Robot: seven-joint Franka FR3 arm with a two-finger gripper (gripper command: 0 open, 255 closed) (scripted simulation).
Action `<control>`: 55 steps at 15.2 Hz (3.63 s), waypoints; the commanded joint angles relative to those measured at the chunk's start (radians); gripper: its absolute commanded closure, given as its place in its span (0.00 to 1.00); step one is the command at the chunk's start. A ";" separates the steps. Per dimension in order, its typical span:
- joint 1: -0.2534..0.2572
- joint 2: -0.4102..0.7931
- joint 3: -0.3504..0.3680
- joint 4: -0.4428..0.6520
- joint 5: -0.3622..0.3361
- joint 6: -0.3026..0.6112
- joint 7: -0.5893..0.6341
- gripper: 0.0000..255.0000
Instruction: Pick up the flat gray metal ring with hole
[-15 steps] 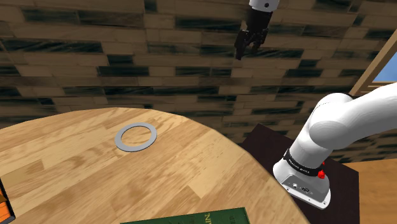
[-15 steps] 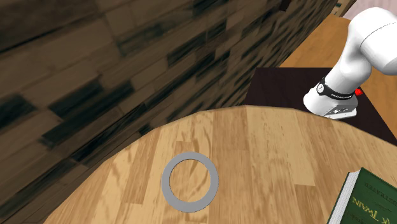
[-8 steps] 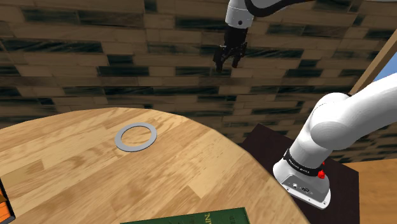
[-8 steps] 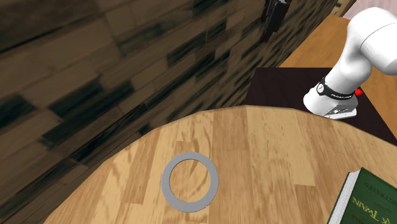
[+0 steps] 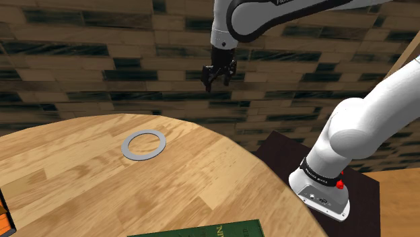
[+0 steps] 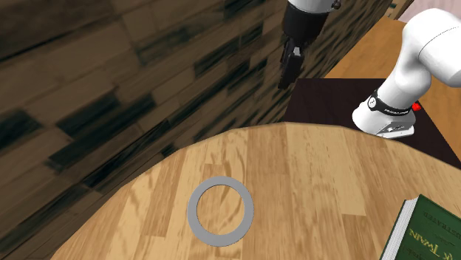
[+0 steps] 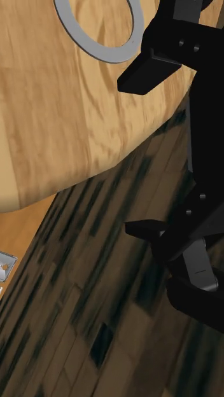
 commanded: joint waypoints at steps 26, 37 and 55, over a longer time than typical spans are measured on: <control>0.166 0.855 0.118 0.529 -0.203 0.239 0.391 0.00; 0.170 0.885 0.111 0.521 -0.215 0.277 0.397 1.00; 0.155 0.780 0.135 0.567 -0.172 0.130 0.372 1.00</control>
